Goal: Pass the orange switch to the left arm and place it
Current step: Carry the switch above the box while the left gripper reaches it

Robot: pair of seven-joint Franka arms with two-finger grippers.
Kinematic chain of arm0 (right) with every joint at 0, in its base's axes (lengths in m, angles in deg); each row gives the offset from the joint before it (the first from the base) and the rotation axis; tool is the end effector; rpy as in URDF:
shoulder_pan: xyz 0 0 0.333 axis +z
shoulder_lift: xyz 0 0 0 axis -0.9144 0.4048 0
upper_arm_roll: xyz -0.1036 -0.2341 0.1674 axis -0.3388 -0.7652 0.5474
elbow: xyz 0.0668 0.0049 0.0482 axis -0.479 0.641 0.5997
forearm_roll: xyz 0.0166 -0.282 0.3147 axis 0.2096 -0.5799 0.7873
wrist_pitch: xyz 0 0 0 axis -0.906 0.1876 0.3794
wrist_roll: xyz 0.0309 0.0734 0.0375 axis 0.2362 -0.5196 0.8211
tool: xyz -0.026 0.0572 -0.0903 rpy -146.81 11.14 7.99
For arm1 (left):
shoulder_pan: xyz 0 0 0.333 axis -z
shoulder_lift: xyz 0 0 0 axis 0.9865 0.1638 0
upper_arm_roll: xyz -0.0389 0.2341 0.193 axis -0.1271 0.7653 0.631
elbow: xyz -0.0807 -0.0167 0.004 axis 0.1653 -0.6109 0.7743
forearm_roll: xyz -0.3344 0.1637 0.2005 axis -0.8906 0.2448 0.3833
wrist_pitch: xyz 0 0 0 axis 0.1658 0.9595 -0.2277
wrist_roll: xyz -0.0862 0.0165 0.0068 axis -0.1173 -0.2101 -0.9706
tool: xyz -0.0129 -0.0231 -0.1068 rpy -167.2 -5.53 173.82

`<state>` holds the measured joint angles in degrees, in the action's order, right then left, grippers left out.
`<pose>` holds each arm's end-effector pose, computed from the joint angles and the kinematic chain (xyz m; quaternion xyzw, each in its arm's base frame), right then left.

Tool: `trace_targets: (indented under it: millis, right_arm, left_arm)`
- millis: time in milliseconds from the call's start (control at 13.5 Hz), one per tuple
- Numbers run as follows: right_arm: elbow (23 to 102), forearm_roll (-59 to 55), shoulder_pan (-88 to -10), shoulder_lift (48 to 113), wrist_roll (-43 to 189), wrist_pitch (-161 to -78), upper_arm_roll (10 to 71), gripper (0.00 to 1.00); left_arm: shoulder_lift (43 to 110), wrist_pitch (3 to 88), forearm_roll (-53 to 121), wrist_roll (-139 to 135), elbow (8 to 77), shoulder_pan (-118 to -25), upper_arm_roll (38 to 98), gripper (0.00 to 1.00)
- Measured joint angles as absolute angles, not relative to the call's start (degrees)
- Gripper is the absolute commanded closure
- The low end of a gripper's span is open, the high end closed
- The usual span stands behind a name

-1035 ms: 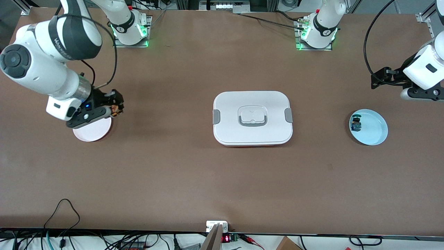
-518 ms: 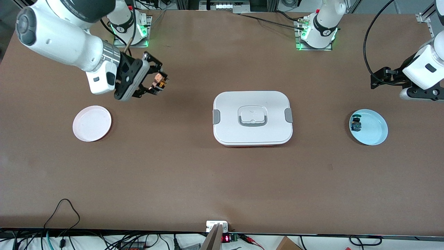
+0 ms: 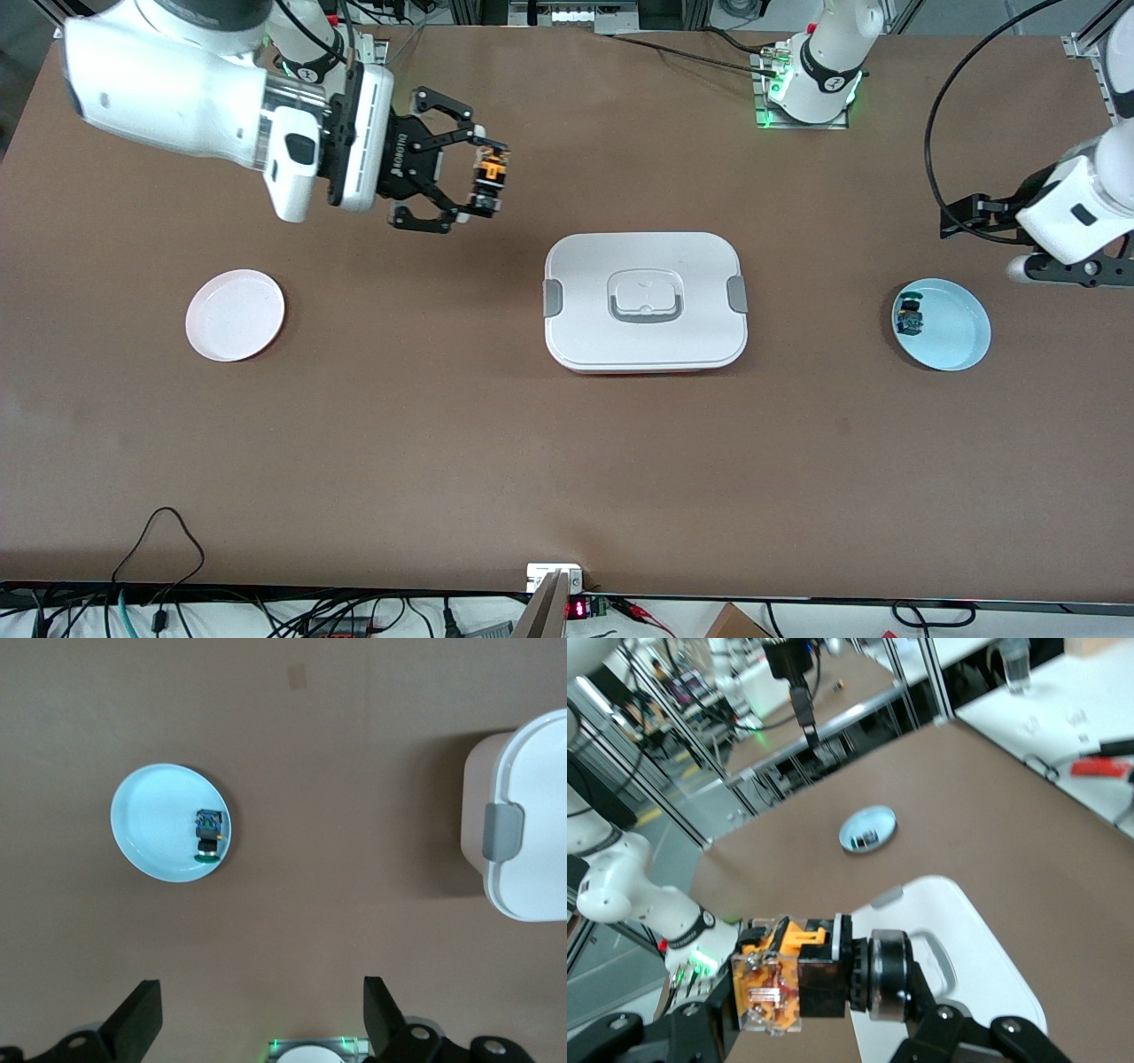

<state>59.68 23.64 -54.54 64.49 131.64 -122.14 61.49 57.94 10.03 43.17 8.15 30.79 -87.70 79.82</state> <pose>0.5710 0.3399 0.5543 -0.7224 -0.4680 -0.2535 0.4414 0.5993 0.0103 0.5452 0.9927 -0.0247 -0.1177 0.0068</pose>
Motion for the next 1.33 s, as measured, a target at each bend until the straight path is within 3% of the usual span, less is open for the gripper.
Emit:
trace_targets:
  millis: [444,739,961,1331]
  right_arm:
    - [59.69,43.39,-47.85,69.19,149.3,-132.85,61.5,0.92]
    - [59.7,53.91,-43.55,70.96,159.59,-138.49,61.49,0.92]
    - [59.69,61.76,-40.64,72.83,165.93,-140.44,61.49,0.92]
    - [58.79,68.57,-37.42,74.35,170.07,-143.25,61.45,0.92]
  left_arm:
    - [63.1,-7.75,3.54,11.0,29.82,-102.82,80.42,0.0]
    - [68.69,-12.22,-13.01,8.56,31.05,-102.62,78.09,0.0]
    - [68.31,-8.0,-22.77,4.39,33.5,-102.19,73.38,0.0]
    - [66.07,9.41,-27.3,-4.48,34.89,-101.82,60.46,0.0]
